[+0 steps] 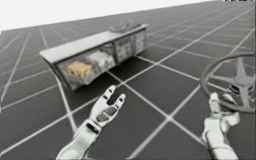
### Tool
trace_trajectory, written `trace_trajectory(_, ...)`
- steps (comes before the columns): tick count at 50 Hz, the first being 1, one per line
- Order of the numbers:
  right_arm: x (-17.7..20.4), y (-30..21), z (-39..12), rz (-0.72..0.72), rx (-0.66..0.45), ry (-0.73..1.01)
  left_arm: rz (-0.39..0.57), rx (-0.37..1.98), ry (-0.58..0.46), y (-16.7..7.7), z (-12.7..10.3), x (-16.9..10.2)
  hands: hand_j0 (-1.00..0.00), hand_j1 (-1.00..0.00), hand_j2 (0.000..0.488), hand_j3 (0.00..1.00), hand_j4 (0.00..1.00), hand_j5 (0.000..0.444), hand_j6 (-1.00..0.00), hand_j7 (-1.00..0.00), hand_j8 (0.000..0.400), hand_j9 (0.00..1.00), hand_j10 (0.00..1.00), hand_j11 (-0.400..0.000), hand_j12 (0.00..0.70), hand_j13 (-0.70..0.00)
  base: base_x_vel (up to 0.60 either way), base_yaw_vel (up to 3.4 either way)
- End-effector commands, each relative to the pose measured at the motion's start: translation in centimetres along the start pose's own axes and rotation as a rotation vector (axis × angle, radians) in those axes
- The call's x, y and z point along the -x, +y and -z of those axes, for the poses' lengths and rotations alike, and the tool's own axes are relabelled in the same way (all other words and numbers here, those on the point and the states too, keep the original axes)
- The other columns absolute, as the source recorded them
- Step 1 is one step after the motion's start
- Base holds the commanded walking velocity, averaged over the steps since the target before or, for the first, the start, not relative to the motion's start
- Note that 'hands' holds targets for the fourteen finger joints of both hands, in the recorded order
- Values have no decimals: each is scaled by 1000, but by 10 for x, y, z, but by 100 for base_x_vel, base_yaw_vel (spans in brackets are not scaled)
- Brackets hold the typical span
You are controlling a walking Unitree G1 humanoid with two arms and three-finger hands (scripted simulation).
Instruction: Pick up and drop off the object
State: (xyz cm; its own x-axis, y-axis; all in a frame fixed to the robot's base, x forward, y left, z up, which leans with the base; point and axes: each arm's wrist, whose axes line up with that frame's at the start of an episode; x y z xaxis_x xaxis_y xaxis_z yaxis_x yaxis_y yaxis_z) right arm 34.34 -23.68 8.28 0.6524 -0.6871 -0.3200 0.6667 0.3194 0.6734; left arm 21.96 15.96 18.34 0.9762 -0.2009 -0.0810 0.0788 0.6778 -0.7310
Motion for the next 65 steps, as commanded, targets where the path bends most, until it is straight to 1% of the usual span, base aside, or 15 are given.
trace_trajectory(1,6,18,-4,-65,2,-25,-4,22,-14,6,-2,4,0,0,0,1000,1000,0,0,0,0,1000,1000,-400,0,-700,59,2)
trace_trajectory(65,6,18,-4,-65,2,-25,-4,22,-14,6,-2,4,0,0,0,1000,1000,0,0,0,0,1000,1000,-400,0,-700,57,5)
